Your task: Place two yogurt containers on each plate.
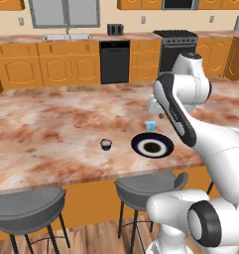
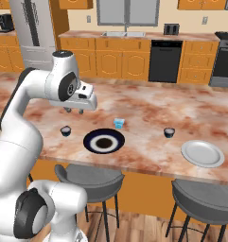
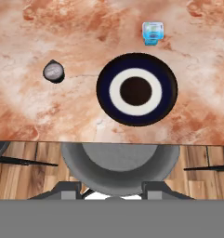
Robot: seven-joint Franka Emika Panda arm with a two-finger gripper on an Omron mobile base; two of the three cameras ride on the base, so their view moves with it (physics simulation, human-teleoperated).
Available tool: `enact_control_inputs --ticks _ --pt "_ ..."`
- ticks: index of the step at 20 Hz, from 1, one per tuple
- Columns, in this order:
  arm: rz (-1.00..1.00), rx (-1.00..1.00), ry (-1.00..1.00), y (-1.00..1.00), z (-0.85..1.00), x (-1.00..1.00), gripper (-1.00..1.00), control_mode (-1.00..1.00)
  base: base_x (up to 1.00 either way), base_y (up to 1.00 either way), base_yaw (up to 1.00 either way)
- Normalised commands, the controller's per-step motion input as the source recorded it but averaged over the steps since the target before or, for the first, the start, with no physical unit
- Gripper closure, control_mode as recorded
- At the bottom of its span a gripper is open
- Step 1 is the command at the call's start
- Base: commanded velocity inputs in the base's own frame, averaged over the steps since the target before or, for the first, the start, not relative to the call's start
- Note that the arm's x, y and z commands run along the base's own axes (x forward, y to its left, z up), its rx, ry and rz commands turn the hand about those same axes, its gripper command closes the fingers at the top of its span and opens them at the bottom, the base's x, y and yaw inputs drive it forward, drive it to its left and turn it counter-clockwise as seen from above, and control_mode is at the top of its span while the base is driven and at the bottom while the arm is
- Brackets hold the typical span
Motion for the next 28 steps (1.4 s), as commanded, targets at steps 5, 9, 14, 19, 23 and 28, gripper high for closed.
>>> enact_control_inputs --ticks 5,9,14,19,23,28 --pt "0.00 0.00 0.00 0.00 -0.03 -0.27 -1.00 -1.00 0.00 0.00 0.00" --pt "0.00 0.00 0.04 -0.11 -0.14 -0.17 -1.00 -1.00 0.00 0.00 0.00" --pt "0.00 0.00 0.10 -0.50 -0.30 0.34 -1.00 -1.00 0.00 0.00 0.00" --pt "0.00 0.00 0.14 -0.22 -0.27 0.71 -1.00 -1.00 0.00 0.00 0.00" --pt "0.00 0.00 0.02 -0.14 -0.26 0.57 -1.00 -1.00 0.00 0.00 0.00" --pt "0.00 0.00 0.01 -0.06 -0.21 0.53 -1.00 -1.00 0.00 0.00 0.00"
